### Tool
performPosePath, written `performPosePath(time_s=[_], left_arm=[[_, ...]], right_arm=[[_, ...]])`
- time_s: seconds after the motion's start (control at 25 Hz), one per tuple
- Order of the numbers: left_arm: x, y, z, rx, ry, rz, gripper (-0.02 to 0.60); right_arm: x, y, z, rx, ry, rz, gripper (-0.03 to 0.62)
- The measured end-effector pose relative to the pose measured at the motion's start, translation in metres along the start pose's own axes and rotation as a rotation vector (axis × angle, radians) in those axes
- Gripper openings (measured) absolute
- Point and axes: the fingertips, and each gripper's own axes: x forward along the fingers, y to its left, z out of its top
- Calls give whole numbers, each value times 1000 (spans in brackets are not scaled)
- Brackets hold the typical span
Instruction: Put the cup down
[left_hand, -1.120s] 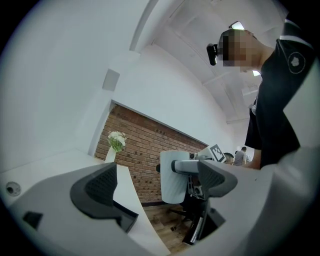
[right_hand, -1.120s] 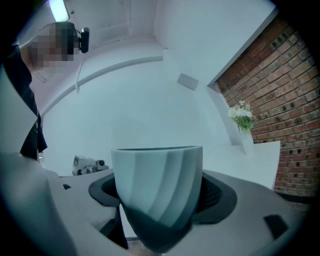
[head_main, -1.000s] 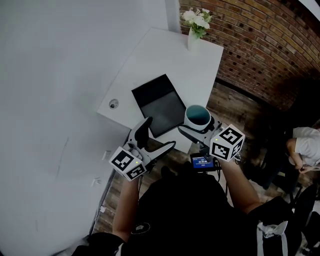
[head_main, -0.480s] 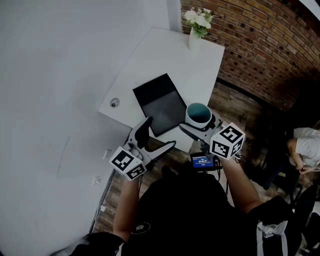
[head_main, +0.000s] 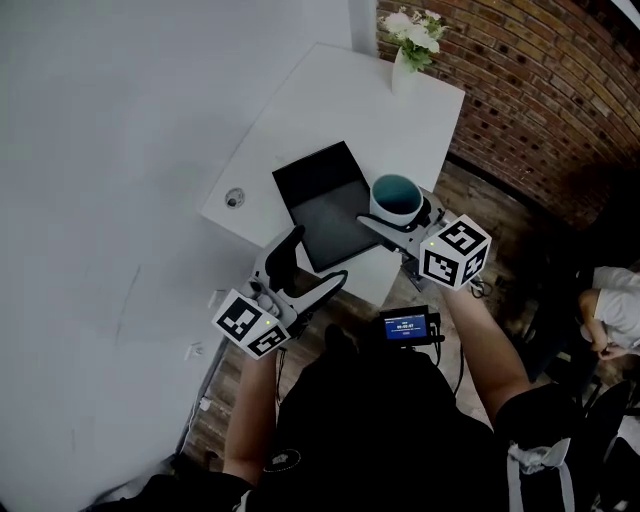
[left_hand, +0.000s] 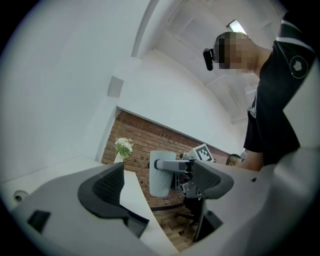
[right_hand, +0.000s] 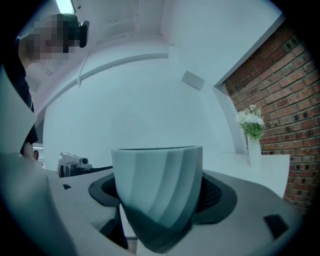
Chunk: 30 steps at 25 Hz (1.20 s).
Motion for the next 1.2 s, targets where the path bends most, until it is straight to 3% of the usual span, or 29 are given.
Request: performPosePath(time_s=[0.16,0.32,0.68,0.96,1.2], left_arm=[[-1,17,4,2,-3,37,398],[-3,39,10,1,-30,81,268],[-8,78,1,-22,-69,179,86],[-10,96,-13,-24,-46,215,71],[-16,103,-17,-30,-44,232,71]], right_arm=[[29,-30,-6,9,0,-14,396],[63,-75,-21,75,-17,-61,396],[160,-148,-62,126,18,-101,396],[220,-156,-87,31,77,-106,396],[239,-159,-99,-124,98,-177,396]])
